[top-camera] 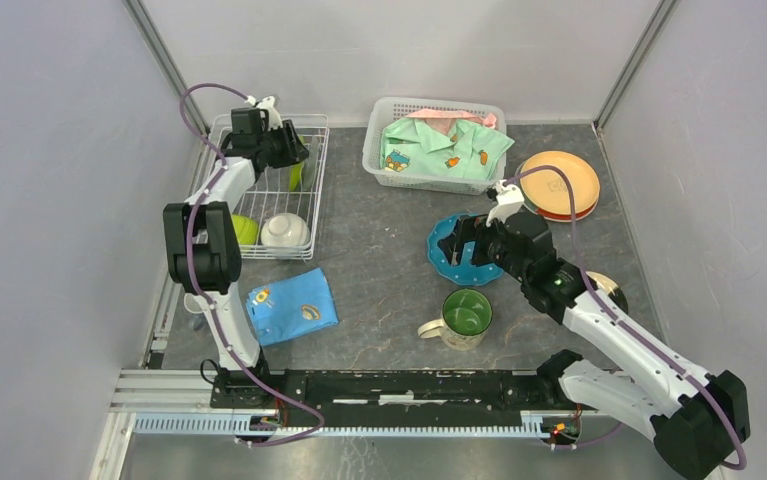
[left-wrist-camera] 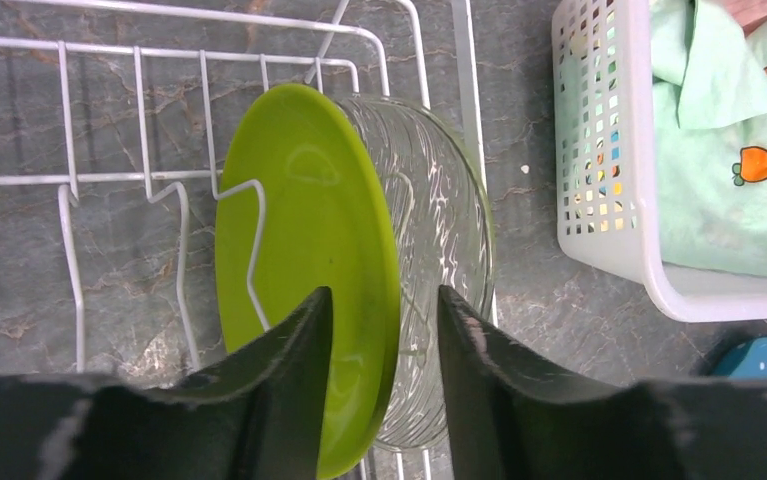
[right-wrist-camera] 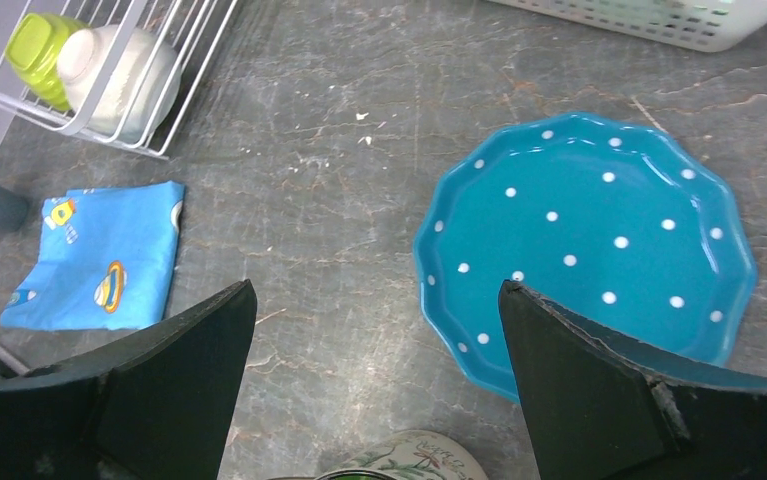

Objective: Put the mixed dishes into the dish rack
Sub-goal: Insert the plate into the dish rack, then pick up the plate at the center of the board.

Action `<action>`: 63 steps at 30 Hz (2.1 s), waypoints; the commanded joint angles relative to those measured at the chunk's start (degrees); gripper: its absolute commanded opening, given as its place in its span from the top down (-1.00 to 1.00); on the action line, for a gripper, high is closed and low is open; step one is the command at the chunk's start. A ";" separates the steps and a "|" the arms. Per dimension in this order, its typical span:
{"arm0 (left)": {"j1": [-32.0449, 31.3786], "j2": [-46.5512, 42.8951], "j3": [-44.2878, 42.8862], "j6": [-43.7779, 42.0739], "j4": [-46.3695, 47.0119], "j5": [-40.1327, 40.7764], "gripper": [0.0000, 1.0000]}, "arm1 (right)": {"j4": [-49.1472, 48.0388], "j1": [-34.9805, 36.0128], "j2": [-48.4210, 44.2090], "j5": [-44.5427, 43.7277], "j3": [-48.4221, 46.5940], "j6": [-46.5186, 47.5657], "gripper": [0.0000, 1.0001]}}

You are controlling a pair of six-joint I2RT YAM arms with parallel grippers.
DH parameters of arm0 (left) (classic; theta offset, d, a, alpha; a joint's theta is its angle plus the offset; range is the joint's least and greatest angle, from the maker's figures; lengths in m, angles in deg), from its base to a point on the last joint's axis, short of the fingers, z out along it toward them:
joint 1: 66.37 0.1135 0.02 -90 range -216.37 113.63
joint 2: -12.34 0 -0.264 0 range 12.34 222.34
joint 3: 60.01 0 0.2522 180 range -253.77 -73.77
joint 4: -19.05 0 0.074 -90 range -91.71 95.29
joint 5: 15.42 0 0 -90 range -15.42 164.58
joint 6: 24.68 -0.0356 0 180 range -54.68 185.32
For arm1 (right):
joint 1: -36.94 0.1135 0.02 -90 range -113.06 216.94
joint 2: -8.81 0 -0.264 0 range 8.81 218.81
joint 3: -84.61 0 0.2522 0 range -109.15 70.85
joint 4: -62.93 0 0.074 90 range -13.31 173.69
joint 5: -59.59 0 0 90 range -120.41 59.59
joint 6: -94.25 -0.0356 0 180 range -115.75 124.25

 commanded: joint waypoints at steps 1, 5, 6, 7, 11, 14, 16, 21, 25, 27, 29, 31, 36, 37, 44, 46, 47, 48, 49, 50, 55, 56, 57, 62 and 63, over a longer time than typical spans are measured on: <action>-0.18 -2.89 -1.71 -1.75 -0.69 0.59 -0.06 | 0.56 -0.07 -2.10 -6.03 0.94 0.15 -0.96; -0.15 -5.35 -3.91 -1.24 -3.36 0.18 -0.26 | 4.62 -0.14 -1.63 -11.78 0.21 -2.75 -0.96; -0.13 -6.06 -4.51 -1.18 -4.06 -0.14 -0.41 | 6.21 -0.09 -1.26 -13.47 -0.31 -3.75 -0.96; -0.18 -7.17 -4.80 -1.04 -4.59 -0.28 -0.57 | 7.91 -0.07 -0.75 -15.02 -0.94 -5.15 -0.96; -2.07 -12.44 -4.75 -1.02 -6.57 -0.20 -1.00 | 11.76 -0.09 0.65 -19.89 -1.94 -8.87 -0.96; -2.75 -16.50 -3.52 -1.25 -9.40 0.57 -1.00 | 11.47 -0.10 0.45 -20.49 -0.61 -10.47 -0.95; -3.52 -19.44 -1.68 -1.58 -11.60 2.17 -1.00 | 10.90 -0.10 -0.23 -20.47 0.76 -12.03 -0.90; -5.79 -27.96 7.18 -2.43 -12.23 3.57 -1.00 | 10.08 -0.12 -1.88 -20.26 2.85 -14.55 -0.81; -10.79 -35.59 14.21 -3.63 -12.28 4.78 -1.00 | 11.64 -0.05 -2.30 -22.88 3.42 -16.82 -0.75; -13.51 -39.74 18.11 -4.38 -12.25 5.86 -1.00 | 12.44 -0.11 -2.04 -24.74 3.97 -18.62 -0.71; -15.78 -44.76 22.01 -4.72 -12.23 7.28 -1.00 | 13.04 -0.14 -1.35 -26.72 4.64 -19.38 -0.48; -17.24 -49.16 26.27 -5.35 -11.60 7.91 -1.00 | 13.54 -0.23 -0.42 -28.01 5.16 -20.21 0.00; -18.71 -58.66 37.40 -7.08 -6.81 12.85 -1.00 | 15.58 -1.16 3.06 -31.88 5.11 -22.13 0.02; -18.91 -60.35 39.19 -7.11 -5.43 14.51 -1.00 | 14.20 -1.55 3.66 -32.17 5.78 -21.21 0.02; -19.16 -68.05 44.38 -2.17 -0.75 20.86 -1.00 | 8.26 -6.15 5.98 -30.56 7.90 -16.70 0.02; -19.27 -67.99 43.58 -2.44 -2.22 19.94 -1.00 | 3.11 -8.14 6.44 -27.92 9.68 -12.93 -0.01; -19.28 -67.68 42.75 -2.57 -3.27 19.00 -1.00 | -0.71 -9.30 6.83 -25.10 10.98 -10.35 -0.02; -19.28 -67.31 42.02 -2.88 -4.17 18.00 -1.00 | -3.52 -10.85 7.43 -21.99 12.00 -8.13 -0.03; -19.32 -66.93 41.66 -2.90 -4.38 17.05 -1.00 | -6.80 -12.06 8.13 -19.43 12.48 -5.26 -0.04; -19.29 -66.59 41.68 -2.84 -4.33 16.20 -1.00 | -10.69 -12.93 8.85 -17.26 12.94 -2.42 -0.05; -19.36 -66.17 41.81 -3.43 -4.44 13.44 -0.99 | -16.55 -18.00 13.37 -8.98 11.51 6.95 -0.09; -19.44 -66.38 41.96 -3.56 -4.22 13.07 -1.00 | -16.95 -18.63 14.05 -8.28 11.15 7.81 -0.10; -19.53 -66.46 42.15 -3.61 -3.99 12.67 -1.00 | -17.28 -19.33 14.90 -7.44 10.77 8.91 -0.10; -19.58 -65.70 41.67 -3.49 -4.70 11.72 -1.00 | -17.34 -23.56 20.70 -0.91 8.26 11.83 -0.10; -19.74 -65.61 41.49 -3.65 -5.10 12.07 -1.00 | -18.03 -24.40 21.26 0.01 8.38 11.84 -0.07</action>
